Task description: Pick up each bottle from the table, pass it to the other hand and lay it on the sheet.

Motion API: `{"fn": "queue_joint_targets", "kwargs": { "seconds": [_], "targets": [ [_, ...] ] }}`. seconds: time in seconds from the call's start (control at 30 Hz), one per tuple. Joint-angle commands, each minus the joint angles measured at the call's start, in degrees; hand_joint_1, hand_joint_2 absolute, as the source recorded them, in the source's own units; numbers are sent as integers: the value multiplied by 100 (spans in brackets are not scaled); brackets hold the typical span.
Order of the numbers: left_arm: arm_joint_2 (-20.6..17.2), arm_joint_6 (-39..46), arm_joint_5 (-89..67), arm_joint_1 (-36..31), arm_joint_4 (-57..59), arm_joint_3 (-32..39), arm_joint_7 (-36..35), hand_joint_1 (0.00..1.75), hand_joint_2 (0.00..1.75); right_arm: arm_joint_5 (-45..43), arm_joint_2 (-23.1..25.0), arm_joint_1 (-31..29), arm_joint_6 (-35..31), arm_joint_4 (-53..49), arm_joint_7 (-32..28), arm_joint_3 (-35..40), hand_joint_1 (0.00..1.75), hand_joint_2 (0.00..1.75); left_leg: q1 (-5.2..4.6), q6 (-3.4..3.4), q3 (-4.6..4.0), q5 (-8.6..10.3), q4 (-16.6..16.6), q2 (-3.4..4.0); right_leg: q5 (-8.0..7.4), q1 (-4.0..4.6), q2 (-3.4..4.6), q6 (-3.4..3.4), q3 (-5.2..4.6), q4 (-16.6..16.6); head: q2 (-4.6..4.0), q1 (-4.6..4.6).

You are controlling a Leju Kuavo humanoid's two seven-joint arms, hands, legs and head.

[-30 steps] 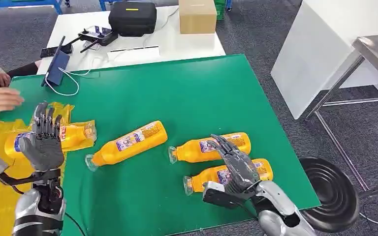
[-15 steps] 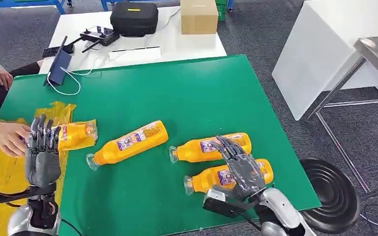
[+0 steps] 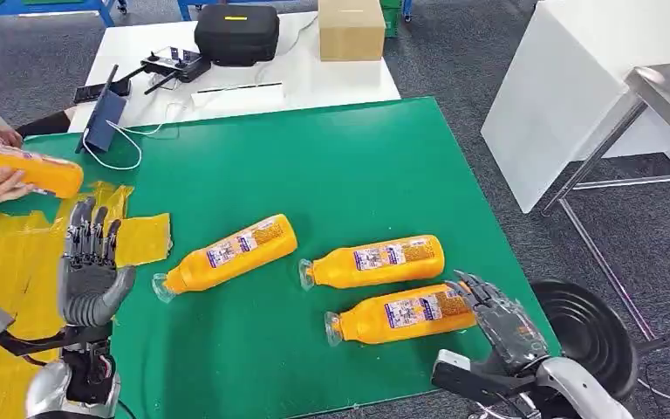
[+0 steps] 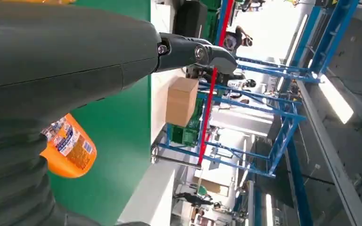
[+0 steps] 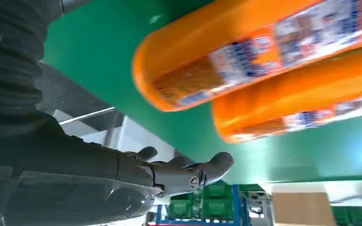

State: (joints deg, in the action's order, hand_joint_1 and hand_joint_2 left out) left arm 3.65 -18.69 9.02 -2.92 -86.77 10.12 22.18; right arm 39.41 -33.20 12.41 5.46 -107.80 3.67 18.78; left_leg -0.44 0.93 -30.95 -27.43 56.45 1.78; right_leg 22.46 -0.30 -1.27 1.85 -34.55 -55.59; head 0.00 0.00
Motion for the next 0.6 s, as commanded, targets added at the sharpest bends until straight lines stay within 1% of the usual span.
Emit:
{"fn": "queue_joint_targets", "kwargs": {
  "seconds": [0.03, 0.1, 0.13, 0.2, 0.33, 0.43, 0.47, 0.6],
  "targets": [
    [7, -15, 43, -200, 209, -101, -52, 0, 175, -55, -265, 68, 152, -3, 117, -172, 0, 175, 4, -5, 9, -3, -1, -15, 4, 2, 0, -1, 11, 2, 0, 0],
    [4, -16, 64, -230, 226, -102, -59, 0, 175, -32, -242, -5, 194, 86, 141, -112, 0, 175, 11, -9, 28, -11, 0, -24, 12, 8, 4, -2, 32, 4, 2, 0],
    [3, -21, 73, -251, 234, -107, -60, 0, 175, 8, -214, -58, 218, 158, 169, -73, 0, 175, 8, -7, 15, -5, -1, -17, 6, 6, 3, -1, 18, 4, 0, 0],
    [12, -36, 98, -275, 239, -118, -78, 0, 175, 146, -134, -206, 253, 330, 210, 25, 0, 175, 8, -7, 20, -5, -3, -19, 6, 6, 3, -1, 22, 6, 0, 0],
    [2, -49, 112, -340, 267, -168, -106, 0, 175, 260, 123, -631, 366, 838, 131, 288, 0, 175, 15, -10, 27, -5, -6, -9, 0, 12, 17, -3, 31, 14, 0, 0],
    [2, -49, 112, -340, 267, -168, -106, 0, 175, 260, 123, -631, 366, 838, 131, 288, 0, 175, 9, -6, 12, 1, -6, -5, -3, 8, 8, -3, 15, 10, 0, -2],
    [2, -49, 112, -340, 267, -168, -106, 0, 175, 260, 123, -631, 366, 838, 131, 288, 0, 175, 11, -8, 22, -1, -8, -12, 0, 8, 8, -4, 25, 12, 0, 0],
    [-14, -42, 130, -395, 310, -176, -124, 0, 175, 367, 305, -871, 452, 1149, 92, 471, 0, 175, 11, -7, 18, -1, -8, -6, -2, 9, 12, -3, 21, 12, 0, 0]
  ]
}}
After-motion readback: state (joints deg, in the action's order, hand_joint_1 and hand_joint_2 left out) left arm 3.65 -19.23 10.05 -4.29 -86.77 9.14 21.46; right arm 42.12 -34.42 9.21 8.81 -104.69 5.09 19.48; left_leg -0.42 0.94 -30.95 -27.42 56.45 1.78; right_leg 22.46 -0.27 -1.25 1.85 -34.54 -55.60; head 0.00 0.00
